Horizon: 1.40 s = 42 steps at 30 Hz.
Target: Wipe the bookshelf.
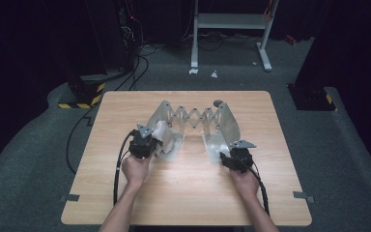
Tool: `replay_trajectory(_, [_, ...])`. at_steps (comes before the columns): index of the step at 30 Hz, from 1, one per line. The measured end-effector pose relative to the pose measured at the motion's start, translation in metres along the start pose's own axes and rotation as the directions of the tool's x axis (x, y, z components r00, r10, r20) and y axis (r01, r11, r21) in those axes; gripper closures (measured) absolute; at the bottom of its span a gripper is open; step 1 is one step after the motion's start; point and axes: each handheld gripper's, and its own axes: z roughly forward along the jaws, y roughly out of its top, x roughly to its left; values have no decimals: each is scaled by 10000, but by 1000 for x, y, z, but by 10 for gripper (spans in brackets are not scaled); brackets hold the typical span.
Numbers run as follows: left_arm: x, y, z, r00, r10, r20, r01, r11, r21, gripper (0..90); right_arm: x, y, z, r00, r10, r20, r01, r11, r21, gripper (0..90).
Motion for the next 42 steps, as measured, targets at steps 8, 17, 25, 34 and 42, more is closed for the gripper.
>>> replay_trajectory(8, [2, 1, -10, 9997, -199, 130, 201, 9997, -158, 816, 0, 0, 0, 10000, 20, -19, -20, 10000, 2, 458])
replay_trajectory(17, [6, 5, -24, 9983, -458, 365, 468, 9985, -284, 816, 0, 0, 0, 10000, 32, -30, -32, 10000, 6, 459])
replay_trajectory(25, [8, 11, -38, 9980, -493, 407, 512, 9976, -456, 816, 0, 0, 0, 10000, 41, -39, -41, 10000, 6, 458])
replay_trajectory(34, [11, 23, -49, 9968, -580, 555, 618, 9956, -704, 815, -1, 0, 0, 10000, 29, -43, -29, 10000, 6, 458])
replay_trajectory(42, [13, 29, -50, 9947, -672, 778, 730, 9945, -753, 815, -1, 0, 0, 10000, 39, -46, -39, 10000, 5, 458])
